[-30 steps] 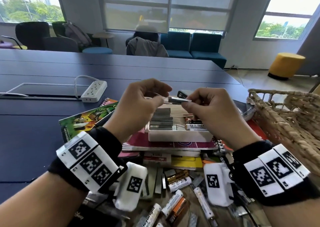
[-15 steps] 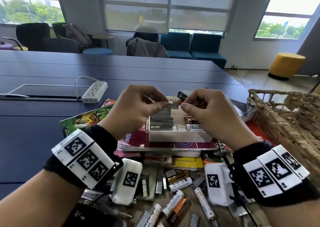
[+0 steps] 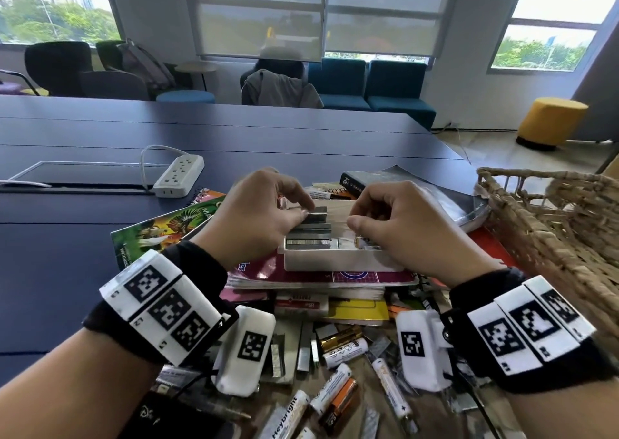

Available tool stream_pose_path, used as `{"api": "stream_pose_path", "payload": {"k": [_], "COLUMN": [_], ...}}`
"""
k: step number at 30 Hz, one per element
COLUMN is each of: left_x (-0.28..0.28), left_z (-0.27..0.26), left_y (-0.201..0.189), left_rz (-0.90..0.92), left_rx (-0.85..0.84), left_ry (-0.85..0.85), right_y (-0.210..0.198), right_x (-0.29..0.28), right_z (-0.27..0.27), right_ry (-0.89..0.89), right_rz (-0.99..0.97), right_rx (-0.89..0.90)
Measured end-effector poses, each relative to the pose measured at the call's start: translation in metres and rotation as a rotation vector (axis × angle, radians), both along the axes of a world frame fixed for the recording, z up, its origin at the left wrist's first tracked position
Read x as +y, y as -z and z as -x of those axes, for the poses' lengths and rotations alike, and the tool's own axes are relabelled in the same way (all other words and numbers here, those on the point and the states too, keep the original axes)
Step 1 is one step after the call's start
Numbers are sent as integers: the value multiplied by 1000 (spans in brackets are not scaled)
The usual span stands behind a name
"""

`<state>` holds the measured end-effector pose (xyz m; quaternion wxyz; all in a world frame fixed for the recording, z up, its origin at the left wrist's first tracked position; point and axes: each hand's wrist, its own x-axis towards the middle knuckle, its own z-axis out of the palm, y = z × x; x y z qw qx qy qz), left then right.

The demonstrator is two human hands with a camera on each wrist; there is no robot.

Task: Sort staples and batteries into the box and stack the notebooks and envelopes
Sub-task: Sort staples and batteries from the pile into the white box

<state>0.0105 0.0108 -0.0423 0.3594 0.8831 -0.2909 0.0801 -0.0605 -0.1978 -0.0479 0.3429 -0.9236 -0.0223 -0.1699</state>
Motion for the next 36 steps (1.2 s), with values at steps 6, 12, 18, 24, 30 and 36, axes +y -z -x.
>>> {"api": "stream_pose_path", "payload": {"k": [6, 12, 18, 24, 30, 36], "left_x": [0, -1, -1, -1, -3, -3], "left_z": [3, 5, 6, 8, 9, 8], "left_y": [-2, -3, -4, -5, -5, -6], "left_rz": [-36, -42, -51, -39, -29, -63], "left_rx": [-12, -2, 3, 15, 27, -5], "left_ry": [-3, -3, -7, -11, -23, -34], "right_y": [-1, 0, -1, -2, -4, -25], "right_x": [1, 0, 0, 1, 1, 1], "right_z": [1, 2, 3, 3, 6, 15], "right_ry": [-7, -12, -10, 0, 2, -32], "right_rz": [0, 2, 9, 17, 25, 51], "right_rx": [-2, -1, -3, -8, 1, 2]}}
